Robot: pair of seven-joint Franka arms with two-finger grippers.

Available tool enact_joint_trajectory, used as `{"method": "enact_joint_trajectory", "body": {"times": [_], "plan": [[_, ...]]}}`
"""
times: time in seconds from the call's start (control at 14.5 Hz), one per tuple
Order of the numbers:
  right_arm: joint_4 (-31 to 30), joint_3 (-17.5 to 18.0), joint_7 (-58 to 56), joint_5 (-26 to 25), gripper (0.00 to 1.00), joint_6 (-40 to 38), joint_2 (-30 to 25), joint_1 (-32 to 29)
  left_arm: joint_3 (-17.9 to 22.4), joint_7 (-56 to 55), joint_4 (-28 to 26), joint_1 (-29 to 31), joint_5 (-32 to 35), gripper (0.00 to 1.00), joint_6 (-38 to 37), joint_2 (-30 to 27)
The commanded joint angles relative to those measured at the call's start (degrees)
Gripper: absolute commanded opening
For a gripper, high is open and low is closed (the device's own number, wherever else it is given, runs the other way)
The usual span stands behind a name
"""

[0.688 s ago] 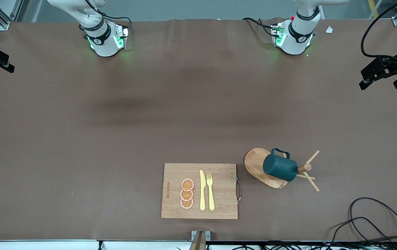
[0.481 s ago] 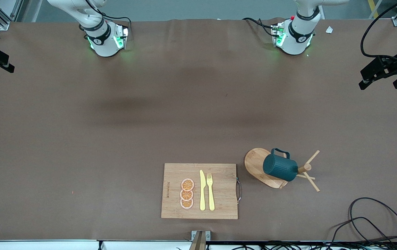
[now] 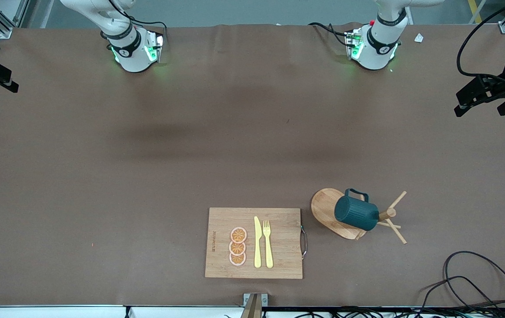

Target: Transfer cup from left to right arm and place

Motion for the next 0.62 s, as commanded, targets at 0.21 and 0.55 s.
{"method": "enact_joint_trajectory", "body": {"times": [0.21, 0.55], "plan": [[-0.7, 0.2, -0.5, -0.5, 1.0, 0.2, -0.6, -0.1, -0.4, -10.5, 1.0, -0.5, 0.0, 1.0, -0.1, 3.5], [-0.7, 0.2, -0.5, -0.5, 1.0, 0.2, -0.6, -0.1, -1.6, -35.0, 4.2, -2.3, -1.2, 1.0, 2.1, 11.3]]}}
